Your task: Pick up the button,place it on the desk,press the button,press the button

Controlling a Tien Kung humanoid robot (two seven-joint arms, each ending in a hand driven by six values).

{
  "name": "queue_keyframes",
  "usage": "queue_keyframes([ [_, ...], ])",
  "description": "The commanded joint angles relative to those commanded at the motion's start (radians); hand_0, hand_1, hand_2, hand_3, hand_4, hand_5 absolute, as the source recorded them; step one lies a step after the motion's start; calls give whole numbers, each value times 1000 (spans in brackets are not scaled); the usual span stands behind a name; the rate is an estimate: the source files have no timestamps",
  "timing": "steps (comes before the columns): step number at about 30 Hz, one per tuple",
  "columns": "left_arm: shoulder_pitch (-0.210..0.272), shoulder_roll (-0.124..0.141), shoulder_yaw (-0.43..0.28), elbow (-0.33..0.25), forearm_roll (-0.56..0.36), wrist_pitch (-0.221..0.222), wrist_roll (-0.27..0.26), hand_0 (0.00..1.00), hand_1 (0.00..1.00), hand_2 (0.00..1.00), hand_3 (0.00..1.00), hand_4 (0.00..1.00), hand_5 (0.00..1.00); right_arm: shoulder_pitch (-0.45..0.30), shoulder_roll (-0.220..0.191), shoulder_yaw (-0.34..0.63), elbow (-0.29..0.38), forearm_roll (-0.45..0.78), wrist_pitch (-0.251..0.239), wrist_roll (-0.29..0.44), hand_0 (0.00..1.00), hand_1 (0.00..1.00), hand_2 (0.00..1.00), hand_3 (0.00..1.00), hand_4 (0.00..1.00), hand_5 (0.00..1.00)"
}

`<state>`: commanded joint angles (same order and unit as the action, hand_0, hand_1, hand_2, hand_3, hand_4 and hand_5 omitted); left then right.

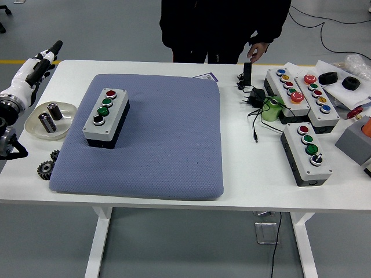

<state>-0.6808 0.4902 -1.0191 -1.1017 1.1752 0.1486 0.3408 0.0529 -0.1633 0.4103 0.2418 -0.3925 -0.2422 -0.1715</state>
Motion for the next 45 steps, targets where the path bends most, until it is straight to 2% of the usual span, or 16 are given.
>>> queue_keyframes([
  [2,-3,-2,5,-6,26,-14,25,998,998,998,998,998,737,0,0,-1,0,1,0,0,785,756,765,611,230,179],
  [5,-18,-9,25,-26,150,-71,129,998,998,998,998,998,737,-1,1,-1,-1,3,1,0,785,756,765,611,230,179],
  [6,-26,-14,36,-35,195,-94,157,998,998,998,998,998,656,-1,1,-1,-1,4,1,0,785,756,765,611,229,177],
  [7,-32,-18,44,-41,232,-105,176,998,998,998,998,998,656,-2,1,-1,-2,4,1,0,785,756,765,611,229,177],
  [10,-50,-42,80,-68,369,-108,240,998,998,998,998,998,656,-5,3,4,-3,4,1,0,785,756,765,611,229,177],
  [14,-63,-77,118,-68,531,-134,293,998,998,998,998,998,645,-8,3,1,-3,6,1,0,786,756,765,611,229,178],
  [18,-75,-109,151,-47,658,-182,305,998,998,998,998,998,640,-10,3,-2,-3,7,0,1,785,756,765,611,229,177],
  [22,-85,-134,175,-12,635,-191,305,998,998,998,998,998,640,-13,3,-4,-3,6,-1,1,785,756,765,611,229,177],
  [30,-103,-183,195,46,592,-173,305,993,998,998,998,998,648,-13,2,-12,-3,3,-2,3,785,756,765,611,227,174],
  [35,-118,-221,205,100,607,-145,305,993,998,998,998,998,648,-14,1,-7,-3,1,-3,5,785,756,765,611,227,174],
  [37,-126,-236,209,126,613,-141,305,956,998,998,998,998,638,-14,0,-9,-4,0,-3,5,785,754,765,610,227,174],
  [41,-139,-264,208,178,642,-148,305,956,998,998,998,998,638,-15,0,-6,-4,-2,-5,6,785,754,765,610,227,174],
  [42,-143,-272,207,194,650,-152,305,911,998,998,998,998,578,-15,0,-6,-4,-2,-5,6,785,755,764,610,228,175],
  [45,-149,-288,203,229,684,-154,305,911,998,998,998,998,578,-14,-1,-6,-5,-2,-5,6,785,755,764,610,228,175],
])
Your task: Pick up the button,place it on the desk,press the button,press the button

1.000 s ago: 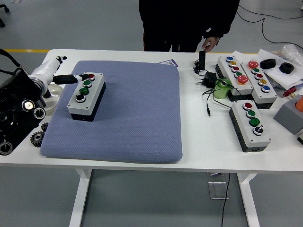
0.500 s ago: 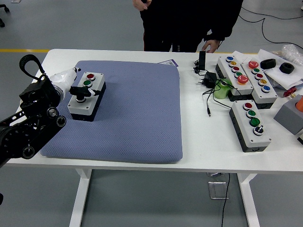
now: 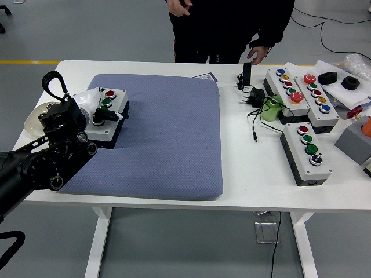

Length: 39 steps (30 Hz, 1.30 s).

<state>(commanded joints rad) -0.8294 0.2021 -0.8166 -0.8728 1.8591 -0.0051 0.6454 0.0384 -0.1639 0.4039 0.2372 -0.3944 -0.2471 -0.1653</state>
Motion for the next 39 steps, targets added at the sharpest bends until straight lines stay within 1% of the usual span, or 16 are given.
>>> queue_keyframes([
  [2,-1,-7,-1,15,16,4,0,911,998,998,998,998,578,0,0,1,-1,0,0,0,785,755,764,610,228,175],
  [3,-1,-11,-1,23,30,1,0,873,998,998,998,998,426,0,0,1,-1,0,0,1,785,755,763,610,227,172],
  [8,-10,-25,12,56,59,-12,0,873,998,998,998,998,426,0,-1,-3,-2,2,-1,2,785,755,763,610,227,172],
  [9,-12,-27,14,62,61,-16,0,816,998,998,998,998,369,0,-1,-4,-2,2,-1,2,784,755,762,610,227,172],
  [14,-28,-37,27,96,67,-41,0,816,998,998,998,998,369,1,0,-9,-7,5,-3,6,784,755,762,610,227,172],
  [15,-29,-39,28,101,63,-46,0,778,975,998,998,998,234,1,0,-9,-8,3,-3,7,782,755,763,608,227,171],
  [19,-37,-46,35,132,58,-66,0,778,975,998,998,998,234,0,-1,-5,-9,2,-7,9,782,755,763,608,227,171],
  [20,-39,-48,36,140,56,-69,0,706,898,998,998,938,105,0,-1,-5,-9,2,-8,9,782,755,763,608,227,171],
  [23,-44,-51,38,154,48,-82,0,706,898,998,998,938,105,2,-2,-3,-9,0,-10,10,782,755,763,608,227,171],
  [26,-46,-51,37,158,54,-81,0,706,898,998,998,938,105,4,-3,-1,-9,-3,-11,11,782,755,763,608,227,171],
  [27,-46,-51,38,158,57,-79,0,649,825,990,998,920,84,4,-3,0,-9,-3,-12,11,782,754,763,607,226,170],
  [31,-42,-50,47,150,86,-70,0,649,825,990,998,920,84,4,-4,1,-9,-4,-12,12,782,754,763,607,226,170],
  [32,-41,-50,49,149,90,-65,0,526,619,778,998,859,2,4,-5,1,-9,-4,-12,12,782,755,762,606,226,170],
  [38,-36,-48,53,140,109,-36,0,526,619,778,998,859,2,4,-5,0,-9,-5,-12,12,782,755,762,606,226,170],
  [39,-35,-47,55,140,106,-33,0,572,504,618,998,804,2,4,-6,0,-9,-5,-12,12,783,754,762,606,226,170],
])
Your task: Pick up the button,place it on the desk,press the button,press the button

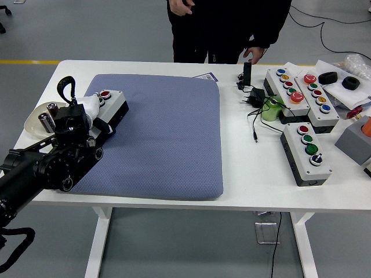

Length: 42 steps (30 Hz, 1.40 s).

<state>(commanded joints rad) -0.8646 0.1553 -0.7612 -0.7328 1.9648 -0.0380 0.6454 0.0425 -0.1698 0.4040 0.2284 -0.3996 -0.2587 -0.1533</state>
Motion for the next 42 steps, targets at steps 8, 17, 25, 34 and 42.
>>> queue_keyframes([
  [8,6,6,12,8,11,1,0,425,386,402,923,757,2,0,0,0,0,0,0,0,783,754,762,606,226,170],
  [17,18,12,20,-13,27,64,0,340,318,328,806,744,2,-2,1,-9,-4,8,1,1,782,754,761,605,226,169],
  [25,24,14,42,-46,10,104,0,238,227,253,754,657,2,-4,2,-22,-7,17,2,3,783,752,762,605,226,170],
  [34,15,49,108,-99,0,136,-127,234,224,248,709,676,2,-1,3,-16,-7,10,0,3,782,752,761,606,226,170],
  [42,2,101,201,-146,-11,133,-356,232,223,246,704,648,2,2,4,-12,-8,10,0,2,783,750,761,606,226,170],
])
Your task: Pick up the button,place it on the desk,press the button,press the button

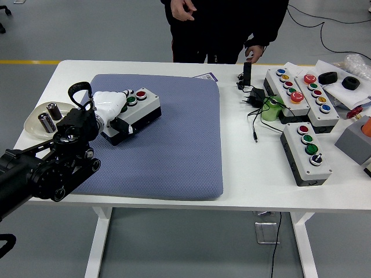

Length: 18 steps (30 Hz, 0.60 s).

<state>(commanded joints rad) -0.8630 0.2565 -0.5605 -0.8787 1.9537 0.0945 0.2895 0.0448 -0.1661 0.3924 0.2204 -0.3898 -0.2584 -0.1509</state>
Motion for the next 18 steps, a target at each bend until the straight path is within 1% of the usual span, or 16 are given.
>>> queue_keyframes([
  [4,-7,27,33,-9,-18,36,-136,232,223,246,704,648,2,1,0,-2,0,-1,0,0,783,750,761,606,226,170],
  [5,-8,31,37,-7,-28,38,-165,232,223,246,704,648,2,0,0,-2,0,-1,0,0,783,750,761,606,226,170],
  [8,-9,41,45,8,-81,57,-269,243,235,255,703,644,2,1,0,-4,0,1,0,0,782,750,761,605,226,169],
  [11,-8,59,62,3,-125,88,-369,243,235,255,703,644,2,2,1,-6,-1,5,0,0,782,750,761,605,226,169],
  [12,-9,65,71,-1,-132,98,-396,255,245,261,697,643,2,3,1,-8,-1,6,0,0,782,751,761,605,226,169],
  [15,-10,96,114,-24,-146,137,-461,255,245,261,697,643,2,4,1,-11,-1,7,0,0,782,751,761,605,226,169],
  [18,-13,131,155,-44,-140,183,-508,257,247,260,693,657,2,4,1,-11,-1,8,0,1,782,751,761,605,226,169],
])
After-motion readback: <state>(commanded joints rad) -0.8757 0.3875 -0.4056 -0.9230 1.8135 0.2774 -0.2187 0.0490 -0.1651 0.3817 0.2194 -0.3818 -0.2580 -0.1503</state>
